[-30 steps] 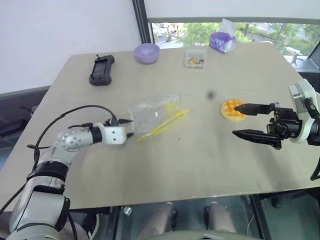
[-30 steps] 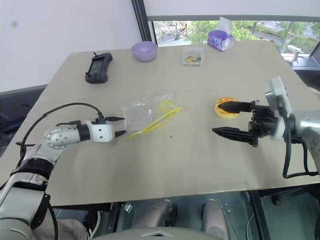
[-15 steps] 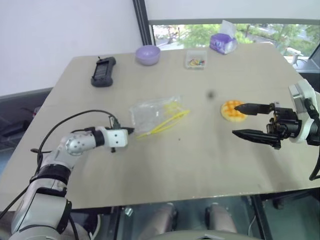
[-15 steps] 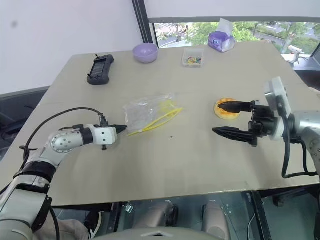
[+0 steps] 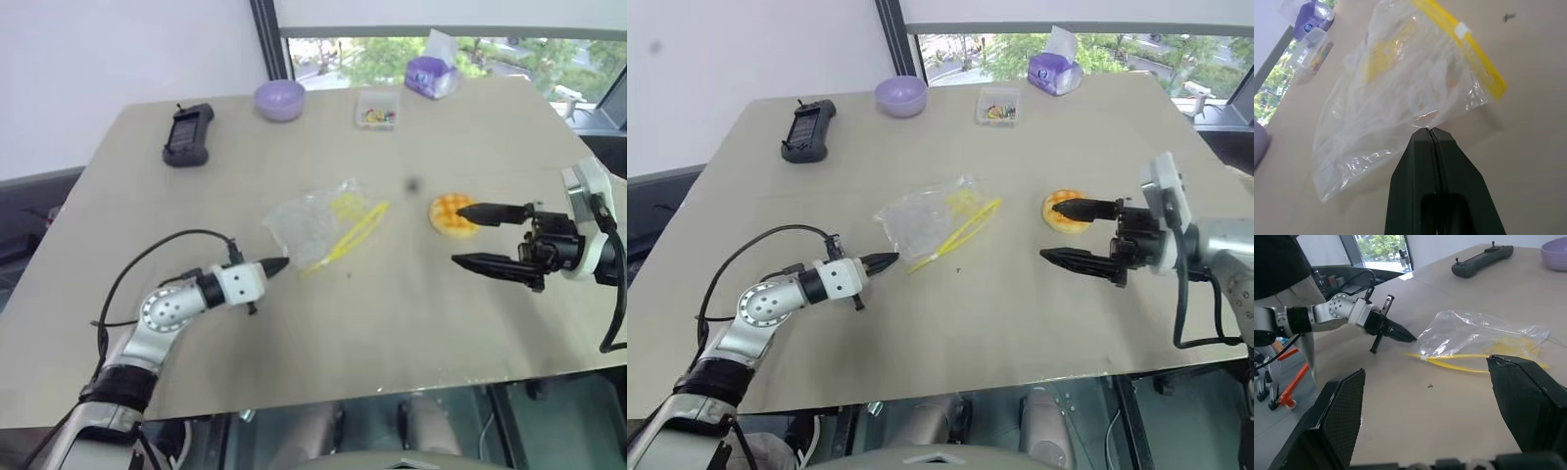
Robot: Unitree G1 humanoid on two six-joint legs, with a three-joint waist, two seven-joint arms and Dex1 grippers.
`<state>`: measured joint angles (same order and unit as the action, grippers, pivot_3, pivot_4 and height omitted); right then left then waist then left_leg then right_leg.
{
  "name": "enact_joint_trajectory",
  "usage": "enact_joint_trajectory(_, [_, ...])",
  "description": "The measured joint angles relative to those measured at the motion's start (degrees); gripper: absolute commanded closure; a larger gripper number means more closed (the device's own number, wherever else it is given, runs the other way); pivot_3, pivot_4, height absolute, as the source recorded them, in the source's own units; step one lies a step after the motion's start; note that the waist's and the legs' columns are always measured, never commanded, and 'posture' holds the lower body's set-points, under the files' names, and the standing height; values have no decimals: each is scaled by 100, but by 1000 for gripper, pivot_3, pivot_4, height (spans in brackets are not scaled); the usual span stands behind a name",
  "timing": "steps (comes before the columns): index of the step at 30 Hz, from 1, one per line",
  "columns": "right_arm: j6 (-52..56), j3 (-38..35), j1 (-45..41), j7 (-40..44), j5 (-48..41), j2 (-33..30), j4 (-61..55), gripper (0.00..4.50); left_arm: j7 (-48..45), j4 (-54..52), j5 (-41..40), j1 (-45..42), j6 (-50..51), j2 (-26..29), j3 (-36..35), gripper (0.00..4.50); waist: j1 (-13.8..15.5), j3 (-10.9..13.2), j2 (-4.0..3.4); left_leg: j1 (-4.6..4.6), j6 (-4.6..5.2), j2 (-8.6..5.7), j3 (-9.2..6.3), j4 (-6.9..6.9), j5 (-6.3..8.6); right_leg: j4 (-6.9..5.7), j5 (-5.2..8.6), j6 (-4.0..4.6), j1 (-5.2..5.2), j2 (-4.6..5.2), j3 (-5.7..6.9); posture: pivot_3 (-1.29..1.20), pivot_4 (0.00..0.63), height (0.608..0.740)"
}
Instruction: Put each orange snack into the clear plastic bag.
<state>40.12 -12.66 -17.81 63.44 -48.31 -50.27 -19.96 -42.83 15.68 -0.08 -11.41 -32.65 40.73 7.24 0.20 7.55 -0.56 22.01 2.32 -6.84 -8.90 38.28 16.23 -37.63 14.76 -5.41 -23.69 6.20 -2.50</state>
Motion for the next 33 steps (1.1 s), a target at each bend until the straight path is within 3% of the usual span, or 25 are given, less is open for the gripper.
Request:
enact_joint_trajectory(4, [-5, 77, -61, -6, 10, 8, 7, 185, -85, -582, -288, 285, 538, -1, -61, 4485, 14, 20, 28, 0, 0, 0, 0, 0, 0, -1, 0, 0, 0, -2, 1, 0, 150, 736])
enact_joint_trajectory(14, [-18, 163, -134, -38, 39, 128, 23, 185, -113, -1016, -463, 446, 986, -6, -324, 75, 53, 36, 50, 0, 0, 0, 1, 0, 0, 0, 0, 0, 0, -5, 2, 0, 150, 736])
enact_joint_trajectory(25, [-18, 179, -207, -128, 66, 201, 31, 185, 9, -788, 529, 94, 482, 24, -12, 75, 81, 37, 51, -3, -1, -1, 2, 0, 0, -1, 0, 0, 4, -5, 6, 0, 150, 736])
enact_joint_trajectory(33, [-18, 195, -228, -160, 64, 208, 32, 185, 636, 11, 1508, -950, 345, -405, 517, 75, 113, 31, 45, -24, 6, -6, 0, 4, 3, -22, -2, -2, 16, -8, 8, 0, 150, 736])
